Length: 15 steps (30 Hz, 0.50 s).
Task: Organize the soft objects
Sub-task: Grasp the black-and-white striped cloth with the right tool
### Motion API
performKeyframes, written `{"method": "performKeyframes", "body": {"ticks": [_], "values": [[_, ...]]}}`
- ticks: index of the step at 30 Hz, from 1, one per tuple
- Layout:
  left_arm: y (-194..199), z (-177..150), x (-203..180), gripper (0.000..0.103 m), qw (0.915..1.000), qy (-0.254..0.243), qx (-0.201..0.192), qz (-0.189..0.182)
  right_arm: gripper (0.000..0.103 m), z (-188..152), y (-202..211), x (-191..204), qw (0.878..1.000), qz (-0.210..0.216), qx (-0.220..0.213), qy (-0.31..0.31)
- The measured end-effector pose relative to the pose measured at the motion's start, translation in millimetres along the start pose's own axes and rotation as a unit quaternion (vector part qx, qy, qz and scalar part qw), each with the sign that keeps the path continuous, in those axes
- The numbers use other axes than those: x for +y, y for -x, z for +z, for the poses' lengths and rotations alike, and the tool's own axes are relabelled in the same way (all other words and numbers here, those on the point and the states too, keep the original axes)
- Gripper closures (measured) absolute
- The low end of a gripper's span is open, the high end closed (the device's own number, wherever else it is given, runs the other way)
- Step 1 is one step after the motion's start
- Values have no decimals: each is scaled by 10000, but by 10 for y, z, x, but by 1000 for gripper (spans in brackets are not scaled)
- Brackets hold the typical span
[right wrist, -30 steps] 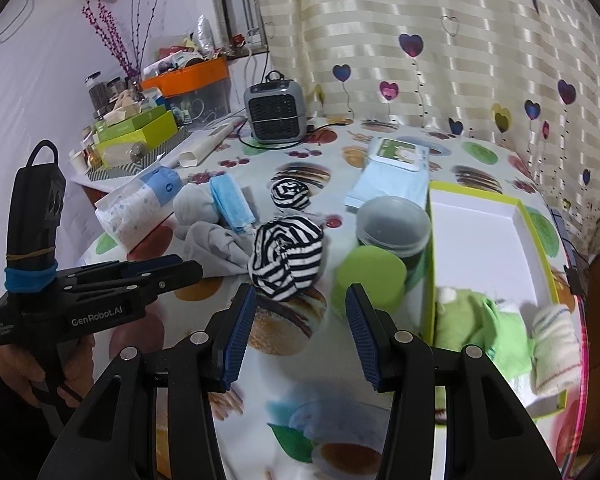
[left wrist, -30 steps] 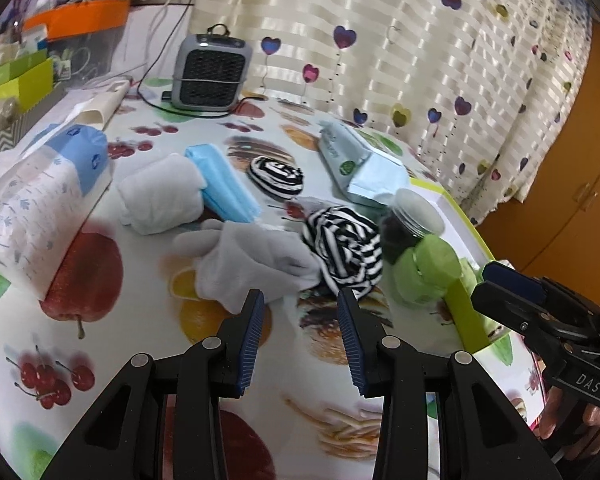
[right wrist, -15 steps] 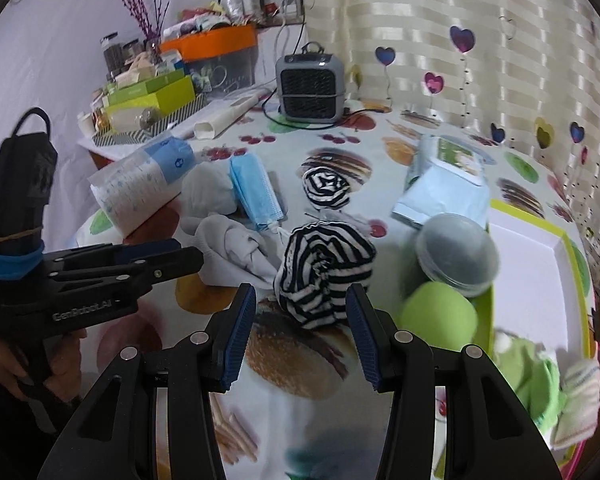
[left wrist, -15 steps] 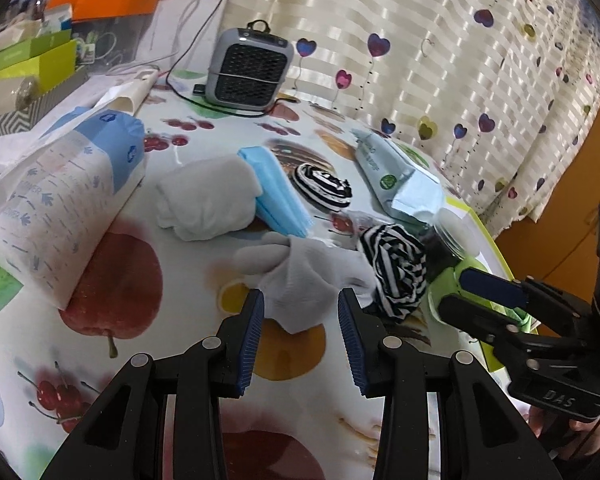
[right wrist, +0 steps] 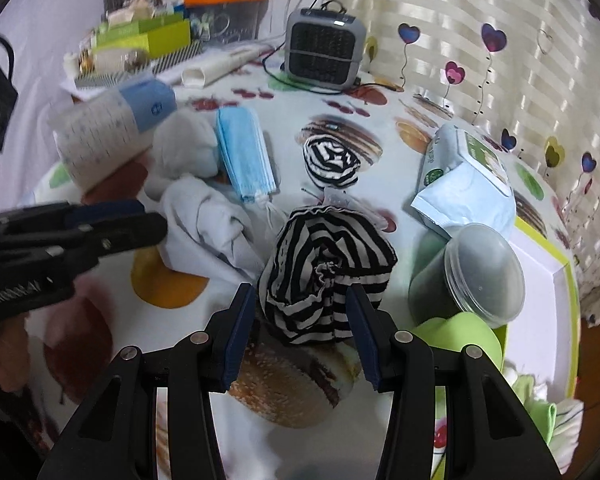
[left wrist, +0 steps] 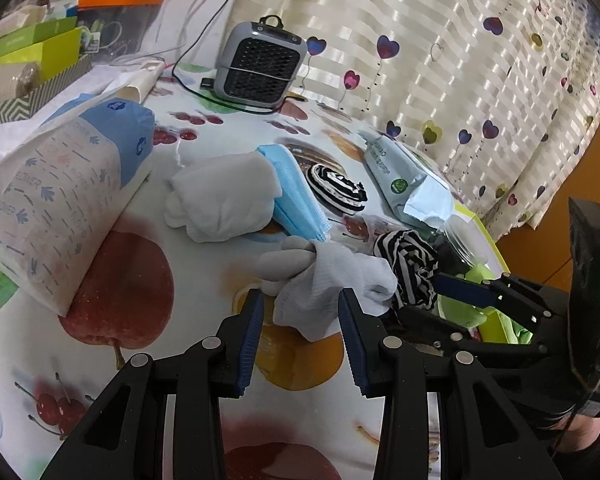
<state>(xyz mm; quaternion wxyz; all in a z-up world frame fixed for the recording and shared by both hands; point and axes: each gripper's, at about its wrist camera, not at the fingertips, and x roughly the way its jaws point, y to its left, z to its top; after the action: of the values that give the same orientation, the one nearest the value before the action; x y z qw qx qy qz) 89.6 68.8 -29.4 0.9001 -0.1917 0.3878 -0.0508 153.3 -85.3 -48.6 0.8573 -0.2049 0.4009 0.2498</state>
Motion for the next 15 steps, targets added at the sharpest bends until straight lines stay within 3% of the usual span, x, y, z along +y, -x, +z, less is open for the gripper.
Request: {"method": "performKeyframes", "body": {"ticks": [9,10,12,15], "values": [[-22,3,9,66,10000,7,14,-23,55,21,-91,47,9994,-241,123,196],[-22,3,9,66,10000,8,13,-26,58,20,-85,43,9995,-220,102,184],[-30,2,9,66,10000,9,17,-17,75,16,-72,33,9997,-188,70,170],[-26,2,9,66,10000,6,17,-20,84,6,14,1,9998,-135,-84,90]]}}
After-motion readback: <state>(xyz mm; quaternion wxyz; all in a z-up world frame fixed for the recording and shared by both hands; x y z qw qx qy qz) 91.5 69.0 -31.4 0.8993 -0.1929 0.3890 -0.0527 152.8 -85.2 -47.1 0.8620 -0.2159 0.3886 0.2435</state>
